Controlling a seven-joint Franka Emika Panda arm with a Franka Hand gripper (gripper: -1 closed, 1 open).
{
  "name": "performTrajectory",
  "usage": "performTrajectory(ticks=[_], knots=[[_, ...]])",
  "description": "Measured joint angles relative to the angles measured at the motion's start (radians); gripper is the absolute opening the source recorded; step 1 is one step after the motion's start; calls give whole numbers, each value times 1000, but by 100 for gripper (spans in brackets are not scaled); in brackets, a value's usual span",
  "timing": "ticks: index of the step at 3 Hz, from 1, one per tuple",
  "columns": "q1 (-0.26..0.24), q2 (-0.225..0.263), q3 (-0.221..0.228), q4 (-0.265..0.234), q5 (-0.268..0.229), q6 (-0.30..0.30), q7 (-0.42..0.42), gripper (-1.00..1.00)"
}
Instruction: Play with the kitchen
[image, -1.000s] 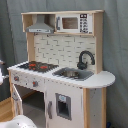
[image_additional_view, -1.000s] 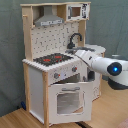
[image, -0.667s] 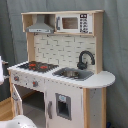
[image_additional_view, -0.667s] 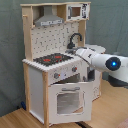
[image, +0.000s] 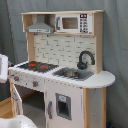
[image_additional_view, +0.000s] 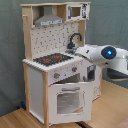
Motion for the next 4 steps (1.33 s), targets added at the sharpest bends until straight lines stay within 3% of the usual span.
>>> performTrajectory(ticks=[2,4], knots=[[-21,126,-26,0,66,-17,-165,100],[-55,314,5,0,104,18,-264,100]])
